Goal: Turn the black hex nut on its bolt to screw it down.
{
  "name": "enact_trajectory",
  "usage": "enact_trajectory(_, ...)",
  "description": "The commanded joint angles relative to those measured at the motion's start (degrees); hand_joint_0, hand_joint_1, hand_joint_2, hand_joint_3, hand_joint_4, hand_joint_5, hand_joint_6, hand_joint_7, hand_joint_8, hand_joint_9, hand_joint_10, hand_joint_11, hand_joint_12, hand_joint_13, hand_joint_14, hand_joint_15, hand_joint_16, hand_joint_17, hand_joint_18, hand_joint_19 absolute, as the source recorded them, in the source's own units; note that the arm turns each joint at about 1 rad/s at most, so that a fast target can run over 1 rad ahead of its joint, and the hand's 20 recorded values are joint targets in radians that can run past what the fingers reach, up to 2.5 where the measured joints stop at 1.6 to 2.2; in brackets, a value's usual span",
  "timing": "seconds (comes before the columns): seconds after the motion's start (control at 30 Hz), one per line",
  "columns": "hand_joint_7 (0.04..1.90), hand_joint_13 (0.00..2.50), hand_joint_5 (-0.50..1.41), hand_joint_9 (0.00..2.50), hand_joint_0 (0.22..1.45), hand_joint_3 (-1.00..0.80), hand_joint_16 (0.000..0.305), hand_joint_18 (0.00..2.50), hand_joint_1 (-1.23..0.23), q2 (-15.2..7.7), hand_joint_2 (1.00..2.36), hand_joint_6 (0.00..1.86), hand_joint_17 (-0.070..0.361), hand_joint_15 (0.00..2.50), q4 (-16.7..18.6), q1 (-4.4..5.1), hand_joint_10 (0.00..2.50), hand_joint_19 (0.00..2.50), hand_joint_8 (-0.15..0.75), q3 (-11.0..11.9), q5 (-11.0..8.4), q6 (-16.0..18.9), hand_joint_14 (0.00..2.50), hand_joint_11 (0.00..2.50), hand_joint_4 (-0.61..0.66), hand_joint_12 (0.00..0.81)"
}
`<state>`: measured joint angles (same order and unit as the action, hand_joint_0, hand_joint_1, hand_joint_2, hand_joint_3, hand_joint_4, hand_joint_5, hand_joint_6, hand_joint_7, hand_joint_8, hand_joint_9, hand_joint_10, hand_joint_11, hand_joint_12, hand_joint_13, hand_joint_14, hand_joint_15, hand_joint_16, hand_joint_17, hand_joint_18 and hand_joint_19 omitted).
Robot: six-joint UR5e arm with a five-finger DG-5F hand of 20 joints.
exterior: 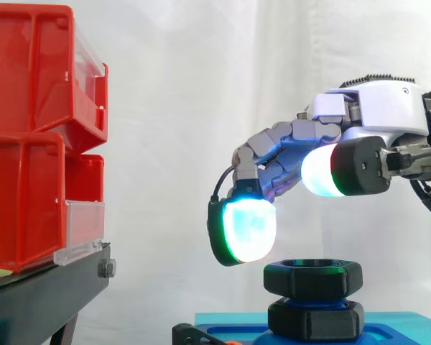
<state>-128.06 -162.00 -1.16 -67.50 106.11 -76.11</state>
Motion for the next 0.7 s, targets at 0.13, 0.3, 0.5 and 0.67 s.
enact_trajectory(0.13,1.02,0.68,-0.17,0.63,0.47,-0.5,0.041,0.53,-0.31,0.0,1.0,0.5,0.091,0.16,3.9,2.83,0.01,0.12,0.339,0.0,-2.93,0.7,0.01,0.39,0.31,0.354)
enact_trajectory(0.3,0.99,0.68,-0.17,0.64,0.47,-0.5,0.041,0.54,-0.31,0.0,1.0,0.5,0.092,0.17,4.6,4.32,0.01,0.12,0.34,0.0,-5.04,1.0,0.0,0.39,0.3,0.354)
enact_trajectory(0.5,0.99,0.68,-0.17,0.64,0.47,-0.5,0.041,0.54,-0.31,0.0,1.0,0.5,0.091,0.16,4.8,5.55,0.01,0.12,0.342,0.0,-6.71,1.0,0.01,0.39,0.3,0.354)
enact_trajectory(0.67,0.99,0.68,-0.17,0.64,0.47,-0.5,0.041,0.54,-0.31,0.0,1.0,0.5,0.091,0.17,4.1,6.08,0.01,0.12,0.34,0.0,-7.5,0.8,0.01,0.39,0.3,0.354)
